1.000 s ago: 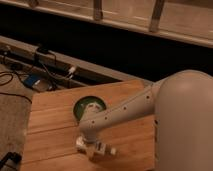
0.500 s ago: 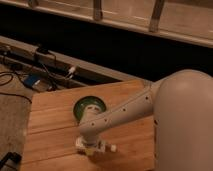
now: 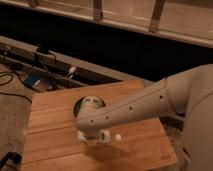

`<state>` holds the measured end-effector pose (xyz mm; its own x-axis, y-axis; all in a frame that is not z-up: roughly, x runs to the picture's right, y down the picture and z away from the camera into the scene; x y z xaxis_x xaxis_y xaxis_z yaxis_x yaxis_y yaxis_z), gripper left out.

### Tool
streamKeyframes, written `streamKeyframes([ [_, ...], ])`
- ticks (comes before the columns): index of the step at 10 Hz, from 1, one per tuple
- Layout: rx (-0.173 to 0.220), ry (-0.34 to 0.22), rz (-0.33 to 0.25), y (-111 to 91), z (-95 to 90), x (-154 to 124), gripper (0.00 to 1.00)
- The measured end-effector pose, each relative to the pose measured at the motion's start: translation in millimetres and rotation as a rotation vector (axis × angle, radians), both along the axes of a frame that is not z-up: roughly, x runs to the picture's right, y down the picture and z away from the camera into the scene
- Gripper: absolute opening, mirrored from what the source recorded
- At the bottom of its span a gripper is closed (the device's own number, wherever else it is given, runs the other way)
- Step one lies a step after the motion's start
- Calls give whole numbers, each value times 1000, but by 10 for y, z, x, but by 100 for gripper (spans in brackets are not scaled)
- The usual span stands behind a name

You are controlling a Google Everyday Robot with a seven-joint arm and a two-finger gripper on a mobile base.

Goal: Place the bottle in the ceramic bowl

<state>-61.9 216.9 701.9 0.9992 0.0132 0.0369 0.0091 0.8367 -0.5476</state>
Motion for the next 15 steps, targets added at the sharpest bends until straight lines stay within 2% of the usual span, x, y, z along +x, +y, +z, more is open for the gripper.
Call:
streamKeyframes([
  [2, 37, 19, -3, -432, -17, 139, 18],
  [3, 52, 30, -14, -723, 93, 203, 18],
  [4, 62, 28, -25, -865, 181, 186, 18],
  [6, 70, 11, -62, -1101, 366, 8, 18],
  [7, 72, -8, -87, -1245, 507, -186, 18],
  [8, 73, -26, -103, -1328, 593, -335, 18],
  [10, 83, -102, -152, -1461, 784, -782, 18],
  [11, 85, -119, -162, -1484, 820, -863, 19],
  [13, 85, -107, -163, -1497, 837, -799, 29],
  [15, 84, -111, -164, -1490, 832, -826, 45],
])
